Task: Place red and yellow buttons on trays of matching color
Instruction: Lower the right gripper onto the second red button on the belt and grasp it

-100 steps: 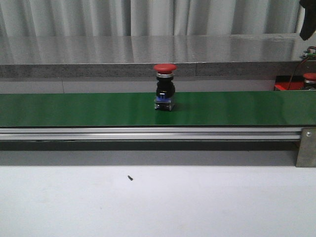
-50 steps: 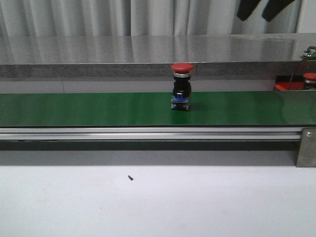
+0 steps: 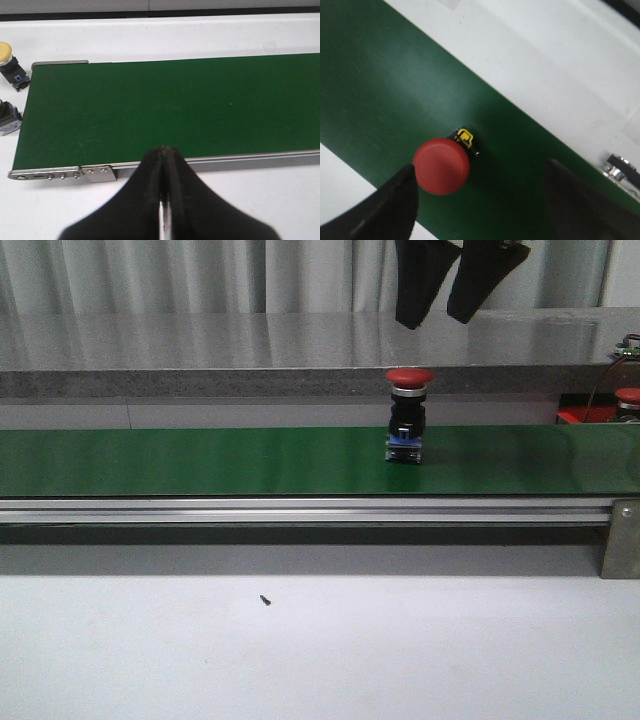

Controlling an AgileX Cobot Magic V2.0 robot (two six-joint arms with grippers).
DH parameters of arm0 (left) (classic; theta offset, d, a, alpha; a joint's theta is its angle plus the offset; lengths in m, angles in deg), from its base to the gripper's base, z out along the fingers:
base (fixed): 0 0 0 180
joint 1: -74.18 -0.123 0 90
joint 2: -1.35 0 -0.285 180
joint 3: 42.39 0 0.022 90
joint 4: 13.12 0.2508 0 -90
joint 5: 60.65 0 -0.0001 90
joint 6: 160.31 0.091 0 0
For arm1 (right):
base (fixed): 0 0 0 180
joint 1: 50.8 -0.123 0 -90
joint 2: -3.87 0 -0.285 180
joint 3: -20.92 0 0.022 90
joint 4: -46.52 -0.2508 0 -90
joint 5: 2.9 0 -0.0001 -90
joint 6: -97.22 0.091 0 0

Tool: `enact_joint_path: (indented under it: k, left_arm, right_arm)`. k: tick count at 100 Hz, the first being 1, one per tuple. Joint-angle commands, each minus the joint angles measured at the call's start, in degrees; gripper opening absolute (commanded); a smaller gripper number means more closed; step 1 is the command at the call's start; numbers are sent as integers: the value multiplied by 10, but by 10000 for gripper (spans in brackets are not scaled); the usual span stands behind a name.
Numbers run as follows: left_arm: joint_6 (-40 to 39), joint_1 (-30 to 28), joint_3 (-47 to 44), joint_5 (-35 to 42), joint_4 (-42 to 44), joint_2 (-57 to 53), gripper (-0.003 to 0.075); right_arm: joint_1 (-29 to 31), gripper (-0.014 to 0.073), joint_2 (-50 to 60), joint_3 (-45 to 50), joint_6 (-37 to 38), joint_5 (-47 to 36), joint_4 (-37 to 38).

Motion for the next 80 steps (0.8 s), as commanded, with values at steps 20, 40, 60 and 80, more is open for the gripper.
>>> enact_joint_path:
  k: [20,40,60,80]
  left_arm:
    - [2,4,16,31,-15,-9,-20]
    - [2,4,16,31,-15,-9,-20]
    - [2,4,16,31,-15,-9,-20]
    - [2,4,16,31,-15,-9,-20]
  right_arm:
    - [0,528,51,51,0,32,-11]
    - [-1,528,51,80,0,6,-10]
    - [-1,512,38,95,0,-20,16]
    - [-1,244,35,95,0,-25,21]
